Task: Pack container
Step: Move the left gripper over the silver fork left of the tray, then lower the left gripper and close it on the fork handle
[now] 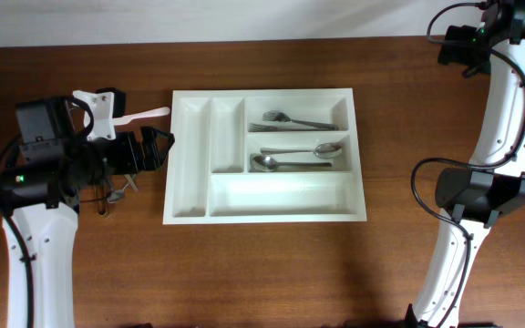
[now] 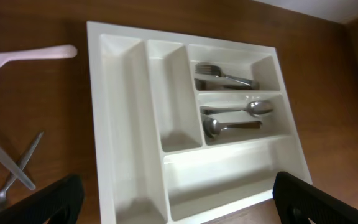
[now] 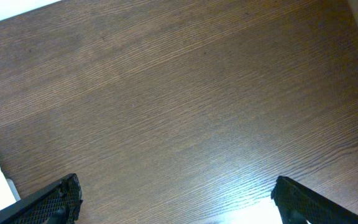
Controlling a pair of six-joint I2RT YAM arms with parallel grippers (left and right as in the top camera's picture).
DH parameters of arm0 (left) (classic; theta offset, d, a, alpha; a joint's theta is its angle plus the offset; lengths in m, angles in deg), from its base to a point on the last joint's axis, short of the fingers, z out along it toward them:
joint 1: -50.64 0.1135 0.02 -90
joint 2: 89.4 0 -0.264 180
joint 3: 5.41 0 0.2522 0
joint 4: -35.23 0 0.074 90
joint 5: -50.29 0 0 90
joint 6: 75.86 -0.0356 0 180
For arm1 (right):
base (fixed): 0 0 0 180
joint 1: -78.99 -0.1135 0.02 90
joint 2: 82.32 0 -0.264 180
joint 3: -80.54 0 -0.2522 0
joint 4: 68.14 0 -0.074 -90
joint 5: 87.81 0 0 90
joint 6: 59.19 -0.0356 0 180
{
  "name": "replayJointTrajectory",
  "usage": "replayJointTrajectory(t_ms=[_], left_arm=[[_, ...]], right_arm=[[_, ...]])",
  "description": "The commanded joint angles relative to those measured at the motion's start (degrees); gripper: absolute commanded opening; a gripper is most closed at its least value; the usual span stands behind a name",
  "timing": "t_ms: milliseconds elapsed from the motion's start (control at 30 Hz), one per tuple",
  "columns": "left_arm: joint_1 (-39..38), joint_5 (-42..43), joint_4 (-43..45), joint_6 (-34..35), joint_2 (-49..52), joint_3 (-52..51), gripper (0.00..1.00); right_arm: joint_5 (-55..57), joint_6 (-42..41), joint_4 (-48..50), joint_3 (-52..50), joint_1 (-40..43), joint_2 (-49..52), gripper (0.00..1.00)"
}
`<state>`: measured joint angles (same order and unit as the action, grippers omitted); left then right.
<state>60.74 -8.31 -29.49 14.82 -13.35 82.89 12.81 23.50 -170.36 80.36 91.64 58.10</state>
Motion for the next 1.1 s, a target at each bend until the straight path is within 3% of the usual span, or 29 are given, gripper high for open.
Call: replayJointTrajectory(t_ms=[0,133,367,700,867,1067], left_arm=[[1.7,-15.3,-1.4,7.8,2.4,0.9,0.99],[4.8,-30.4,-4.8,14.2,6.6,0.9,0.99],[7.7,-35.9,-8.8,13.9,14.1,0.7,0.99],[8.0,-36.0,-2.5,-2.3,28.7,0.7,0.99],[8.1,-36.9,-0.2,-6.8,33.8,0.7,1.00],[8.2,-39.6,3.1,-6.8,34.9,0.7,0.99]], right_arm=[[0.1,-0.3,0.0,-0.3,-0.2,-0.2,0.99],[0.1,-0.3,0.0,-0.3,-0.2,-0.2,0.99],[0.1,-0.3,0.0,-0.3,-0.2,-0.2,0.99],[0.1,-0.3,0.0,-0.3,-0.2,-0.2,0.99],[0.1,-0.3,0.0,-0.3,-0.2,-0.2,0.99],[0.1,-0.3,0.0,-0.3,-0.2,-0.2,0.99]])
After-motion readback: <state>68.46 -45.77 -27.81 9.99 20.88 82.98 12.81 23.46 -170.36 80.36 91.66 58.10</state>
